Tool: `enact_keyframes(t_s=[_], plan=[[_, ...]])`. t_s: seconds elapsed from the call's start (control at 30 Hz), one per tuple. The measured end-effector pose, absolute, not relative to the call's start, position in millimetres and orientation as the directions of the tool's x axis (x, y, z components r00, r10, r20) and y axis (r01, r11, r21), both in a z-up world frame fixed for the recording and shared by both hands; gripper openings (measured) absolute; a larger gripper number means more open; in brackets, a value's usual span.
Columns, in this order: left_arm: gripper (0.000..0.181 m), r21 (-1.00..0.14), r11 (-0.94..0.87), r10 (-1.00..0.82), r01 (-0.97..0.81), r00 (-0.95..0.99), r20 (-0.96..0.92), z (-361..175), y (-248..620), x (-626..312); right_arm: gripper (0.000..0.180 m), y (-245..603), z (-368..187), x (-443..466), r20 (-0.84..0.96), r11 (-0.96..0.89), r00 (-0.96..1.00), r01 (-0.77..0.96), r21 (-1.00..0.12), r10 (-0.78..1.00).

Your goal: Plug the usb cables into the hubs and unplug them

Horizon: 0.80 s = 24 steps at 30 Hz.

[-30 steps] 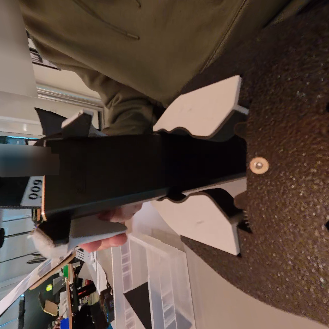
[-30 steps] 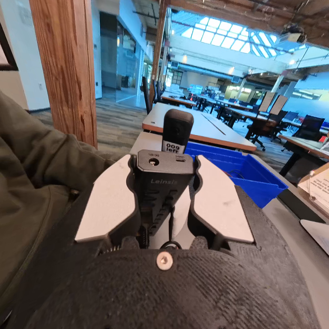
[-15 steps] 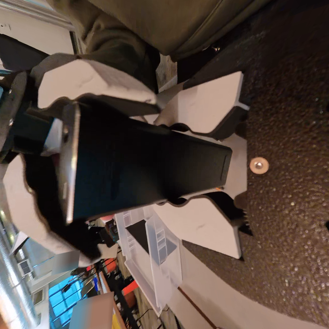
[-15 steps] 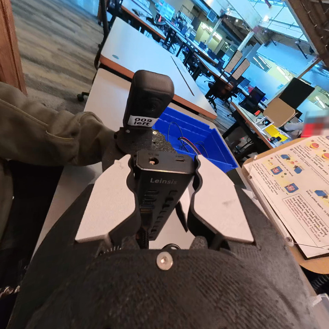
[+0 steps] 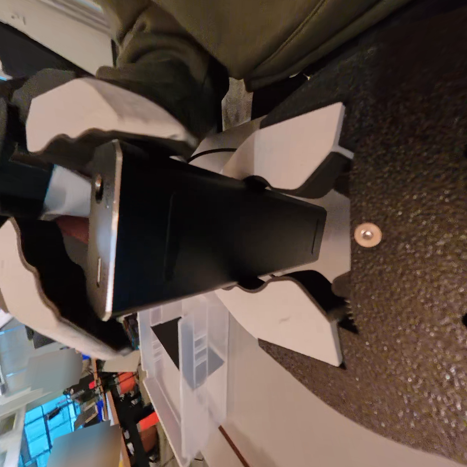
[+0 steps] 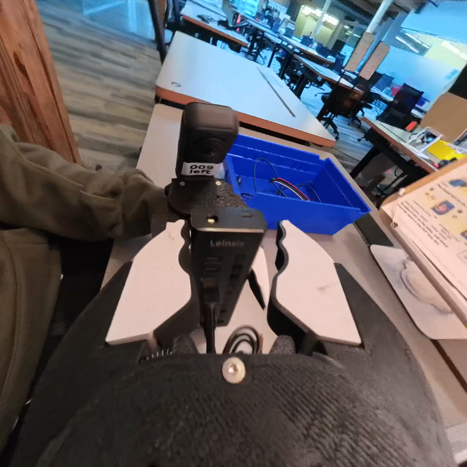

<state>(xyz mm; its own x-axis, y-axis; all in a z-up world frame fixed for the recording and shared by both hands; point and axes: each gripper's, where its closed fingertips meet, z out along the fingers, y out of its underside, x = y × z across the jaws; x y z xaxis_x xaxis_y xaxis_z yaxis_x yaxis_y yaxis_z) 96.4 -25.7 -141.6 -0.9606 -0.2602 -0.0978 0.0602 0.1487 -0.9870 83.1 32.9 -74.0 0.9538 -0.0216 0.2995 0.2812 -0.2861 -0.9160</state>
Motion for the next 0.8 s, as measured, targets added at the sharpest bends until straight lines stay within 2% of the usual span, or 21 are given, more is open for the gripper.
enact_keyframes(t_s=[0.03,0.1,0.27,0.4,0.53,0.8], plan=[[0.070,-0.990,0.138,-0.276,0.035,-0.958,-0.073,-144,-22,100,0.067,27,-74,90,0.269,-0.278,0.962,0.249,-0.928,-0.038],[0.070,-0.995,0.098,-0.304,-0.006,-0.952,-0.024,-145,-11,107,0.069,15,-76,99,0.210,-0.270,0.977,0.193,-0.943,-0.038],[0.070,-0.999,-0.003,-0.325,-0.032,-0.945,0.031,-136,15,109,0.055,10,-89,111,0.160,-0.236,0.987,0.154,-0.959,-0.008],[0.070,-0.998,0.052,-0.356,-0.022,-0.934,0.002,-137,24,110,0.041,27,-111,99,0.148,-0.270,0.985,0.168,-0.948,0.092],[0.070,-0.992,0.126,-0.383,-0.005,-0.923,-0.044,-145,29,110,0.029,37,-135,96,0.163,-0.362,0.979,0.195,-0.911,0.119],[0.070,-0.990,0.138,-0.393,0.034,-0.915,-0.087,-150,38,110,0.009,50,-148,94,0.187,-0.371,0.974,0.223,-0.901,0.132]])
